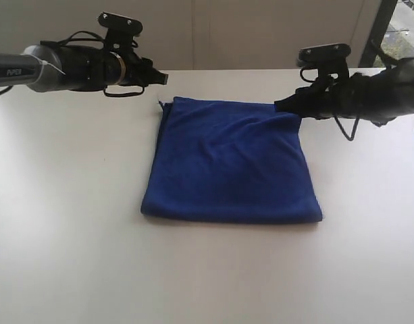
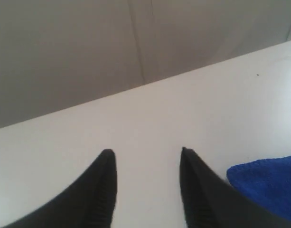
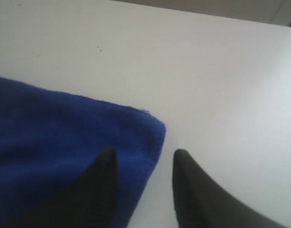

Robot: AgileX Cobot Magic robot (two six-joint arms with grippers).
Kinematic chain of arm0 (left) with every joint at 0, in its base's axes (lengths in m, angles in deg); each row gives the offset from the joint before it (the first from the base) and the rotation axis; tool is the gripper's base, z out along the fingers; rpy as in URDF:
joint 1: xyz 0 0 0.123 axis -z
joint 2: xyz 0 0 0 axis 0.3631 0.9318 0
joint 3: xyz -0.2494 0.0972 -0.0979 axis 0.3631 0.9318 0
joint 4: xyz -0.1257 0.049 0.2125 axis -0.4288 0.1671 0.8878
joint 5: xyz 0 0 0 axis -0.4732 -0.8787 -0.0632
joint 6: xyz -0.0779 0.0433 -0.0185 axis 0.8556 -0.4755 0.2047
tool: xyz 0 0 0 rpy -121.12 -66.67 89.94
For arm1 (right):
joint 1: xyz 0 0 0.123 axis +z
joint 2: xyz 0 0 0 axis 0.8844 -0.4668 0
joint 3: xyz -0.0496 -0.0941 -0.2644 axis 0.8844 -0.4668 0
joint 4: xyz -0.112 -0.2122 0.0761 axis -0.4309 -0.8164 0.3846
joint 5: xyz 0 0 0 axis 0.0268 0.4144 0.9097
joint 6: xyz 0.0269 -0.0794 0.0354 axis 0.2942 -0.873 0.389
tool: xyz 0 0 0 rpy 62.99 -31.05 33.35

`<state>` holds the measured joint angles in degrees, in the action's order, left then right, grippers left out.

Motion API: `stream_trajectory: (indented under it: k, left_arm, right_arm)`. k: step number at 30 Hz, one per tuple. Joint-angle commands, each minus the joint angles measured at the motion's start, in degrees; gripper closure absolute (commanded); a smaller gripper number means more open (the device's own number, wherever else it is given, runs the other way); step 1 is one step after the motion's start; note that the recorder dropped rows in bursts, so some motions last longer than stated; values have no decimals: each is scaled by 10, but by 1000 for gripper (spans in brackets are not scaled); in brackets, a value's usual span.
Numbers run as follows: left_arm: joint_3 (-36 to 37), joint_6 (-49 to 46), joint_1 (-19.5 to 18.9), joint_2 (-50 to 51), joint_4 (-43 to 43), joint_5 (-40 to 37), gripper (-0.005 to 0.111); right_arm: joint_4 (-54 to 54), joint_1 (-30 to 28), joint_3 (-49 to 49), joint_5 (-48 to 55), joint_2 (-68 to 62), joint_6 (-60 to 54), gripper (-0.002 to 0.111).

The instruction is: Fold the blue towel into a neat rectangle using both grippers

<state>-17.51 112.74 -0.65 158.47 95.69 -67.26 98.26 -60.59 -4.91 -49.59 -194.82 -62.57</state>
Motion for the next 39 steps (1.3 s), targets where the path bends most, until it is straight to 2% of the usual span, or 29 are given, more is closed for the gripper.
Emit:
stream_trajectory:
  k: [1, 3, 7, 11, 14, 15, 17, 23, 30, 36, 39]
  left_arm:
    - [67, -1, 0, -56, 13, -15, 94]
    - [119, 0, 0, -85, 14, 9, 107]
    - [196, 39, 0, -113, 17, 76, 107]
    - [257, 113, 1, -126, 118, 155, 107]
    - [298, 142, 1, -143, 121, 166, 107]
    - [313, 141, 1, -146, 121, 191, 107]
    - [324, 128, 1, -146, 121, 231, 107]
    - [361, 128, 1, -145, 121, 236, 107]
    - [367, 129, 1, -127, 121, 249, 107]
    - [367, 128, 1, -204, 121, 225, 107]
    - [367, 128, 1, -239, 121, 244, 107]
  right_arm:
    - [1, -5, 4, 134, 71, 2, 99]
    - [1, -5, 4, 205, 95, 2, 108]
    - [1, -1, 0, 308, 105, 2, 108]
    - [3, 22, -60, 316, 108, 4, 108]
    - [3, 36, -104, 304, 108, 31, 108]
    - [5, 40, -115, 304, 108, 31, 108]
    - [5, 44, -125, 302, 108, 31, 108]
    - [6, 47, -149, 284, 108, 31, 108]
    - [6, 47, -150, 264, 114, 31, 108]
    - [6, 47, -150, 255, 171, 31, 108]
    - [6, 47, -150, 273, 195, 31, 108]
